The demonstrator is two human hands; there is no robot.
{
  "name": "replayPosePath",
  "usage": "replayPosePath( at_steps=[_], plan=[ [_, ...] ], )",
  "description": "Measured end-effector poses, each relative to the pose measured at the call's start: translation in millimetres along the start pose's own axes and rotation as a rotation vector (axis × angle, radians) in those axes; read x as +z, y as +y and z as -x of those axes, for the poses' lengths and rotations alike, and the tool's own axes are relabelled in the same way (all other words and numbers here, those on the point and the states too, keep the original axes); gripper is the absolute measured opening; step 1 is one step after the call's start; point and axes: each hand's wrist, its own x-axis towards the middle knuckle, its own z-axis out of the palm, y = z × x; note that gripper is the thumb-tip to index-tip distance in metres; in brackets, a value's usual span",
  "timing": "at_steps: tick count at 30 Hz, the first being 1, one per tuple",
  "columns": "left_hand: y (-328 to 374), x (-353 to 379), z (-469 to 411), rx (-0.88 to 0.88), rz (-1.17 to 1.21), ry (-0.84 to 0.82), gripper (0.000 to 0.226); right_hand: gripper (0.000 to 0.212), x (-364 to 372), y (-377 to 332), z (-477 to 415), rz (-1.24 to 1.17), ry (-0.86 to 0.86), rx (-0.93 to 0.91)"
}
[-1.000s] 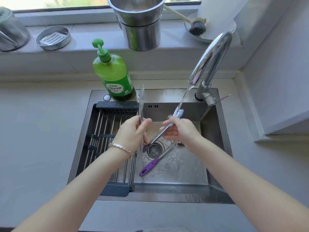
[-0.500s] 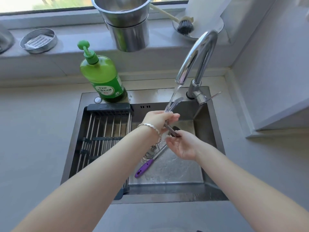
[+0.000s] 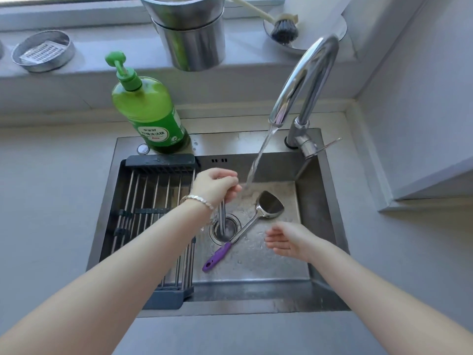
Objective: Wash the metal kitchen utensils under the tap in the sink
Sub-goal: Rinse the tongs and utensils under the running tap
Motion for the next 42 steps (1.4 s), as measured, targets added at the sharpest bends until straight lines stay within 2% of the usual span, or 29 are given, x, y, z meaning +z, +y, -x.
replayPosePath(
  at_steps=[5,12,17,19,21,23,28,32,35,39,42],
  plan=[
    [-33,-17,-5,-0.096,0.13,0.012,0.014,0.012,21,20,-56,-0.039,0.072,0.083],
    [-72,-36,-19,-0.153,0.234,0.032,0.015,0.01,82,39,-136,0.075,0.128,0.15],
    [-93,-44,-31,-0.188,0.257,0.045,0.016,0.049,104,44,-189,-0.009,0.243,0.057],
    [-99,-47,-34,-0.195,0.252,0.058,0.016,0.041,105,44,-199,-0.034,0.261,0.086],
    [-102,-50,-33,-0.19,0.241,0.053,0.016,0.023,103,43,-201,-0.082,0.266,0.118],
    [-103,-53,-30,-0.18,0.238,0.05,0.016,0.016,100,41,-194,-0.124,0.288,0.125],
    [-90,-53,-17,-0.096,0.212,0.049,0.019,0.018,88,26,-153,-0.423,0.274,0.041],
    [-64,-55,3,0.055,0.173,0.072,0.028,0.042,69,3,-106,-0.557,0.227,-0.019],
    [-50,-51,24,0.148,0.026,0.085,0.028,0.032,60,-15,-63,-0.597,0.197,-0.038],
    [-39,-32,53,0.204,-0.116,-0.082,0.015,0.028,54,-30,-15,-0.737,0.126,-0.024],
    [-31,-15,60,0.273,-0.225,-0.174,0.008,0.026,53,-36,8,-0.953,0.097,-0.01]
  ],
)
